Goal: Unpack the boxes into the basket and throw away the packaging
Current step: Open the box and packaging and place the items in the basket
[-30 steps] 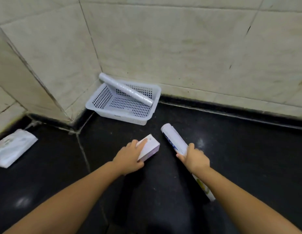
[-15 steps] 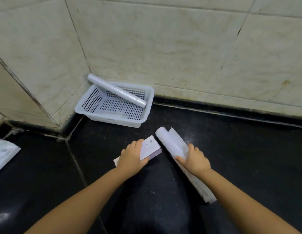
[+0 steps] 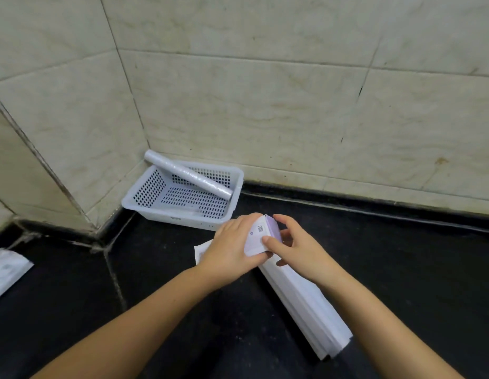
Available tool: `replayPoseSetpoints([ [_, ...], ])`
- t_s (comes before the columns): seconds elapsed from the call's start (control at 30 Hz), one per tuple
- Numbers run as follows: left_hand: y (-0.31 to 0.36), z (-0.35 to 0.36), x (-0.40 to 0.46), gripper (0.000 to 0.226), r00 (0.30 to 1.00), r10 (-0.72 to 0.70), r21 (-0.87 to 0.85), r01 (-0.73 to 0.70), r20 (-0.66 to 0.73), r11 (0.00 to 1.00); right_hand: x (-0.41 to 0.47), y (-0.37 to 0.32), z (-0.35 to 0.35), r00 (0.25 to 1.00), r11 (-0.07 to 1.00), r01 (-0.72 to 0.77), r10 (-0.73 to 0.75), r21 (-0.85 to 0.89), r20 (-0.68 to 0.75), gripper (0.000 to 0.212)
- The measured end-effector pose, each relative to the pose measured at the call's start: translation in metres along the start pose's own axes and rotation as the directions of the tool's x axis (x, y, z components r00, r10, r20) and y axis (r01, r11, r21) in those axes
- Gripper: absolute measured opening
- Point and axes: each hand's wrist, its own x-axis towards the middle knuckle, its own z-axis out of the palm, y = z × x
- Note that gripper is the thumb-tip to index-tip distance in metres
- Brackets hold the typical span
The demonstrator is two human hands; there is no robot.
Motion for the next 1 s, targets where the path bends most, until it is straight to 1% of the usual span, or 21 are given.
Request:
replayPoseSetpoints([
  [0.07, 0.004, -0.001, 0.003, 0.057, 0.999, 0.031, 0.017, -0.030, -0.037, 0.999, -0.001, -0.002, -0.005, 1.000, 1.000, -0.008, 0.007, 0.028, 0.020, 0.060],
  [0.17, 0.004, -0.004, 0.004, 0.057, 0.998, 0.044, 0.022, -0.043, -0.044, 0.999, -0.001, -0.007, -0.017, 0.997, 0.996, -0.041, 0.036, 0.077, 0.069, 0.053],
  [0.27, 0.003, -0.008, 0.005, 0.051, 0.996, 0.082, 0.061, -0.080, -0.024, 0.995, 0.001, -0.009, -0.026, 0.995, 0.999, -0.039, 0.037, 0.023, 0.095, 0.050],
  [0.37, 0.004, -0.011, 0.009, 0.052, 0.990, 0.135, 0.127, -0.138, 0.031, 0.982, 0.003, -0.013, -0.028, 0.994, 0.998, -0.025, 0.031, -0.051, 0.107, 0.052],
  [0.53, 0.009, -0.018, 0.019, 0.056, 0.980, 0.193, 0.167, -0.196, 0.039, 0.966, 0.010, -0.020, -0.032, 0.996, 0.998, 0.017, -0.011, -0.067, 0.086, 0.037],
  [0.6, 0.011, -0.024, 0.021, 0.056, 0.984, 0.174, 0.107, -0.177, 0.038, 0.978, 0.011, -0.022, -0.036, 0.995, 1.000, 0.022, -0.023, 0.011, 0.100, 0.029],
  [0.7, 0.009, -0.033, 0.018, 0.058, 0.997, 0.067, -0.100, -0.063, 0.030, 0.993, 0.011, -0.020, -0.050, 0.995, 0.976, 0.006, -0.028, 0.219, 0.096, 0.024],
  [0.77, 0.008, -0.036, 0.015, 0.057, 0.998, 0.036, -0.202, -0.026, 0.043, 0.979, 0.011, -0.016, -0.058, 0.995, 0.940, 0.002, -0.035, 0.342, 0.092, 0.021],
  [0.83, 0.010, -0.038, 0.014, 0.057, 0.999, 0.025, -0.301, -0.012, 0.039, 0.954, 0.011, -0.012, -0.060, 0.999, 0.904, 0.000, -0.017, 0.427, 0.035, 0.022],
  [0.87, 0.011, -0.039, 0.014, 0.057, 0.999, 0.023, -0.333, -0.010, 0.036, 0.943, 0.012, -0.009, -0.060, 1.000, 0.911, 0.003, 0.003, 0.413, -0.014, 0.027],
  [0.9, 0.012, -0.040, 0.015, 0.057, 0.999, 0.025, -0.350, -0.011, 0.034, 0.937, 0.013, -0.007, -0.059, 0.997, 0.946, 0.005, 0.020, 0.324, -0.074, 0.036],
  [0.93, 0.013, -0.040, 0.015, 0.057, 0.999, 0.028, -0.355, -0.014, 0.032, 0.935, 0.013, -0.006, -0.058, 0.990, 0.989, 0.011, 0.011, 0.149, -0.141, 0.047],
  [0.97, 0.013, -0.041, 0.014, 0.056, 0.999, 0.030, -0.352, -0.016, 0.032, 0.936, 0.013, -0.005, -0.057, 0.980, 0.996, 0.029, -0.044, -0.079, -0.195, 0.057],
  [1.0, 0.013, -0.041, 0.014, 0.056, 0.999, 0.029, -0.347, -0.016, 0.032, 0.938, 0.011, -0.006, -0.056, 0.964, 0.954, 0.076, -0.145, -0.291, -0.223, 0.064],
])
